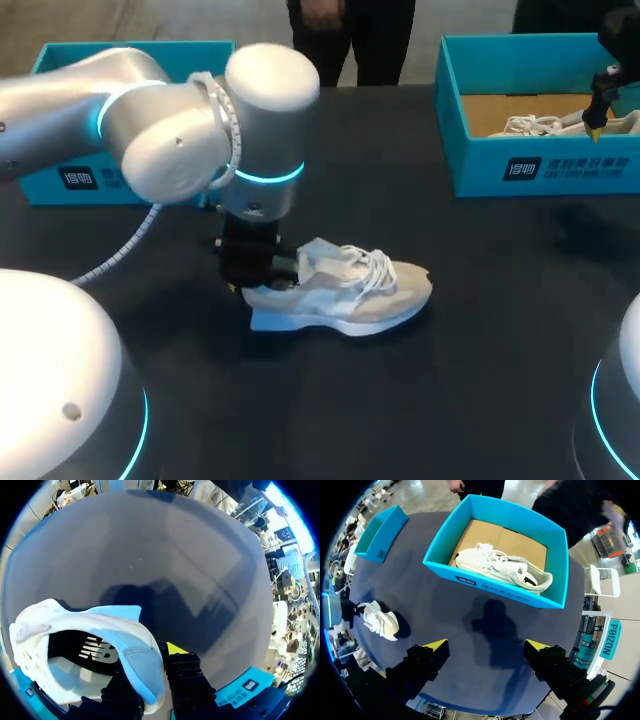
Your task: Take the shoe out of the shoebox, open the shoe tongue, remove and reinsert the insole, then place the shoe into the shoebox
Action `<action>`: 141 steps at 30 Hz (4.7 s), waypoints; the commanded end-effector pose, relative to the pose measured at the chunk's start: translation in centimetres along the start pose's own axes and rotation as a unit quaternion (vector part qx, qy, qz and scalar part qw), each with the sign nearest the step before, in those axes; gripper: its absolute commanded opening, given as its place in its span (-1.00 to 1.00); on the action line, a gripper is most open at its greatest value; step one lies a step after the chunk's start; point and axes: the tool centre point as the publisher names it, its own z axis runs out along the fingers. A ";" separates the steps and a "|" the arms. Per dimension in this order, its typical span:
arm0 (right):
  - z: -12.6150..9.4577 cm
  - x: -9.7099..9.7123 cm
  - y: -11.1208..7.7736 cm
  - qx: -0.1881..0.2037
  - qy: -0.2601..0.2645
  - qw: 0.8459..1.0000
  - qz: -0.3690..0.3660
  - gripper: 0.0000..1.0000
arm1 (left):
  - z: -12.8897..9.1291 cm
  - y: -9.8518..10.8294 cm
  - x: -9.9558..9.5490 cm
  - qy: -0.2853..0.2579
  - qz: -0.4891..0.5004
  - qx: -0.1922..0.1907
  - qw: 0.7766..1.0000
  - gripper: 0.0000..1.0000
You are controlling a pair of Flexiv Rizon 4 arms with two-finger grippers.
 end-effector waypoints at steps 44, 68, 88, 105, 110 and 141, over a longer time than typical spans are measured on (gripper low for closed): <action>0.0 0.0 0.0 0.000 -0.001 1.000 0.001 1.00 | -5.6 -0.7 2.0 -0.073 -0.128 -0.006 0.989 1.00; 0.0 0.0 0.0 0.000 -0.001 1.000 0.001 1.00 | -8.1 -1.8 6.2 -0.236 -0.277 0.206 0.908 1.00; 0.0 0.0 0.0 0.000 -0.001 1.000 0.001 1.00 | -7.5 -2.2 7.2 -0.254 -0.263 0.257 0.894 1.00; 0.0 0.0 0.0 0.000 -0.001 1.000 0.001 1.00 | -7.5 -2.2 7.2 -0.254 -0.263 0.257 0.894 1.00; 0.0 0.0 0.0 0.000 -0.001 1.000 0.001 1.00 | -6.4 -1.9 8.7 -0.270 -0.289 0.301 0.868 1.00; 0.0 0.0 0.0 0.000 -0.001 1.000 0.001 1.00 | -6.3 -3.4 14.6 -0.311 -0.373 0.342 0.804 1.00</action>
